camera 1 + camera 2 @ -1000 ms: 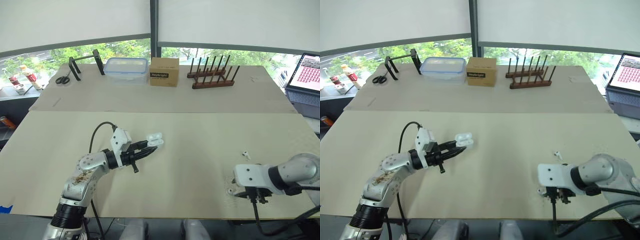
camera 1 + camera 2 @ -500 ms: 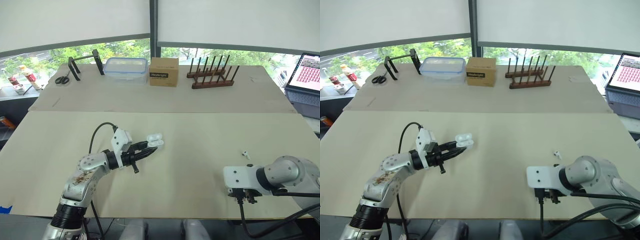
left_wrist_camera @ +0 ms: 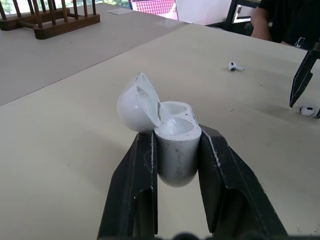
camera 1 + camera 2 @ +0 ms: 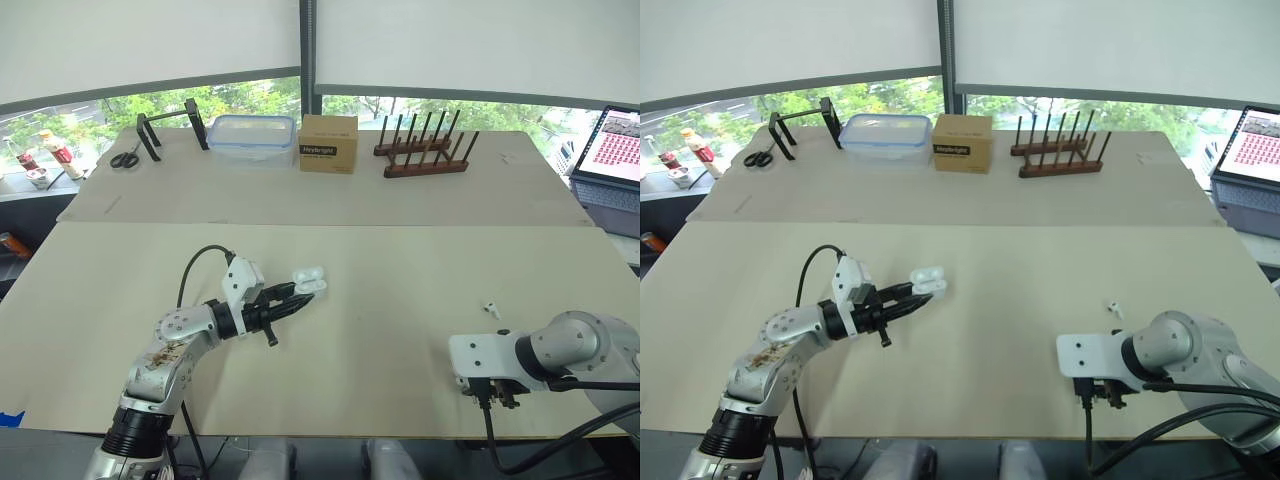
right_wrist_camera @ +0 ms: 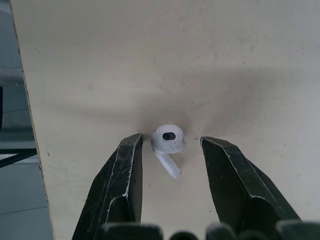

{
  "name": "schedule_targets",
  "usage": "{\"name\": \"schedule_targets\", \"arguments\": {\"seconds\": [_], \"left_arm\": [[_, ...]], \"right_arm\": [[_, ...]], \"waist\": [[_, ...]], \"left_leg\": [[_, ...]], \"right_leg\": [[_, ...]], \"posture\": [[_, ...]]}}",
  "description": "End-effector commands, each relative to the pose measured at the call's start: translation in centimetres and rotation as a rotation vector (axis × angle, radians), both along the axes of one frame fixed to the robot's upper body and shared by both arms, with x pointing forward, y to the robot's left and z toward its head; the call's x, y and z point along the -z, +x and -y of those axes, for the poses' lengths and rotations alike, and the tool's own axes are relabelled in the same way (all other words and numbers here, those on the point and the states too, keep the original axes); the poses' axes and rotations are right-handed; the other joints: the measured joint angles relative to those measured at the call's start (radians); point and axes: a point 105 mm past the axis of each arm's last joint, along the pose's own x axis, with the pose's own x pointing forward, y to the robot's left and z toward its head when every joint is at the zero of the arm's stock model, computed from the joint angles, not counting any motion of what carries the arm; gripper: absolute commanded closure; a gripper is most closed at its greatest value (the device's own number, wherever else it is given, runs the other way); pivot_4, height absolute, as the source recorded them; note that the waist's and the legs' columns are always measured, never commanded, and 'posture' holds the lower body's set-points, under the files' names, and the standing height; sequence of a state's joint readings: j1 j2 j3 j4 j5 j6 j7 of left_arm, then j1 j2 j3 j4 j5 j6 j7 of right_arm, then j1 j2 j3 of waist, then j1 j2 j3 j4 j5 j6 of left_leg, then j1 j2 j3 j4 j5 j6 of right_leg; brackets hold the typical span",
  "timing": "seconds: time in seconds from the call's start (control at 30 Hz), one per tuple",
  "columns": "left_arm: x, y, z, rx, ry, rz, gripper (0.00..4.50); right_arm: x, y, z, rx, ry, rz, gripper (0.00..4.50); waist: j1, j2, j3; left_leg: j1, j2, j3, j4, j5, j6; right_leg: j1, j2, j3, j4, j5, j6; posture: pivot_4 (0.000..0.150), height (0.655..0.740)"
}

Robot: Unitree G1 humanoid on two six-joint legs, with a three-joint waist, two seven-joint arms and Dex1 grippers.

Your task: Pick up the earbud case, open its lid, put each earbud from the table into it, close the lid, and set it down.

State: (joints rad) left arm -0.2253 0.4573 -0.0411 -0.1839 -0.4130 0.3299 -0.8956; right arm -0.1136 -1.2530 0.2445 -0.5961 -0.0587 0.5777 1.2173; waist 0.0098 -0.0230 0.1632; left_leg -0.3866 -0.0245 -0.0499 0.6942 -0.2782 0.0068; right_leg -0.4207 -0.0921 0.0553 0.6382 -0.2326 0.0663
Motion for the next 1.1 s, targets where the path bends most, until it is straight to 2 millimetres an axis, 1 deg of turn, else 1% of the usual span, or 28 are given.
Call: {"name": "schedule_targets", "arguments": {"seconds": [0.03,0.17,0.33,0.4,0.5,0.53,0.67,0.73,0.83,0.97,1.1], "left_arm": [[-1.2,-0.2,0.2,0.017,-0.013,0.052,3.90],[-1.2,-0.3,0.2,0.019,-0.013,0.050,3.90],[-1.2,-0.2,0.2,0.020,-0.012,0.052,3.90],[-1.3,-0.1,0.2,0.020,-0.013,0.057,3.90],[-1.8,0.2,0.4,0.015,-0.032,0.072,3.90],[-2.1,0.3,0.4,0.011,-0.042,0.078,3.90],[-3.3,1.7,0.7,-0.027,-0.108,0.087,3.90],[-4.0,2.2,0.9,-0.045,-0.140,0.106,3.90],[-5.2,3.1,1.4,-0.075,-0.196,0.134,3.90],[-6.4,3.4,2.5,-0.073,-0.234,0.176,3.90],[-7.2,3.4,3.3,-0.058,-0.251,0.202,3.90]], "right_arm": [[-0.2,0.2,-0.3,-0.004,0.009,0.011,2.96],[-0.4,0.4,-0.7,0.002,0.034,0.019,4.15],[-1.0,0.7,-1.0,0.015,0.061,0.032,4.15],[-1.8,1.1,-1.2,0.031,0.096,0.044,4.15],[-3.5,2.2,-2.3,0.076,0.207,0.074,4.15],[-4.4,2.7,-2.9,0.094,0.267,0.086,4.15],[-8.7,4.9,-6.5,0.247,0.654,0.070,4.15],[-10.8,5.4,-8.3,0.289,0.843,0.052,4.15],[-13.3,5.9,-10.4,0.352,1.093,0.006,4.16],[-15.3,6.6,-11.8,0.438,1.321,-0.020,4.16],[-15.9,6.8,-13.2,0.471,1.432,-0.032,4.16]], "waist": [[0.000,0.000,0.000],[-0.001,0.000,0.000],[0.000,0.000,0.000],[0.000,0.000,0.000],[-0.001,0.000,0.000],[-0.001,0.000,0.000],[-0.001,-0.001,0.000],[-0.001,-0.001,0.000],[0.002,-0.001,0.000],[0.003,0.000,0.000],[-0.003,0.000,0.000]], "left_leg": [[0.000,0.000,0.000,0.000,0.000,0.000],[0.000,0.000,0.000,0.000,0.000,0.000],[0.000,0.000,0.000,0.000,0.000,0.000],[0.000,0.000,0.000,0.000,0.000,0.000],[0.000,0.000,0.000,0.000,0.000,0.000],[0.000,0.000,0.000,0.000,0.000,0.000],[0.000,0.000,-0.001,0.000,0.000,0.000],[-0.001,0.001,-0.001,0.000,0.000,0.000],[-0.002,0.000,-0.002,0.000,0.000,0.000],[-0.003,-0.003,-0.003,0.000,0.000,-0.001],[-0.003,-0.004,-0.003,0.000,0.001,-0.001]], "right_leg": [[0.000,0.000,0.000,0.000,0.000,0.000],[0.000,0.000,0.000,0.000,0.000,0.000],[0.000,0.000,0.000,0.000,0.000,0.000],[0.000,0.000,0.000,0.000,0.000,0.000],[0.000,0.000,0.000,0.000,0.000,0.000],[0.000,0.000,0.000,0.000,0.000,0.000],[-0.001,0.000,0.000,0.001,0.000,0.000],[-0.001,0.001,-0.001,0.001,0.000,-0.001],[-0.003,0.000,-0.001,0.002,0.001,-0.001],[-0.004,-0.002,-0.001,0.003,0.001,0.000],[-0.004,-0.002,-0.001,0.005,0.001,0.000]], "posture": [[0.150,0.7400],[0.150,0.7400],[0.150,0.7400],[0.150,0.7400],[0.150,0.7400],[0.150,0.7400],[0.150,0.7400],[0.150,0.7400],[0.150,0.7400],[0.150,0.7400],[0.150,0.7400]]}}
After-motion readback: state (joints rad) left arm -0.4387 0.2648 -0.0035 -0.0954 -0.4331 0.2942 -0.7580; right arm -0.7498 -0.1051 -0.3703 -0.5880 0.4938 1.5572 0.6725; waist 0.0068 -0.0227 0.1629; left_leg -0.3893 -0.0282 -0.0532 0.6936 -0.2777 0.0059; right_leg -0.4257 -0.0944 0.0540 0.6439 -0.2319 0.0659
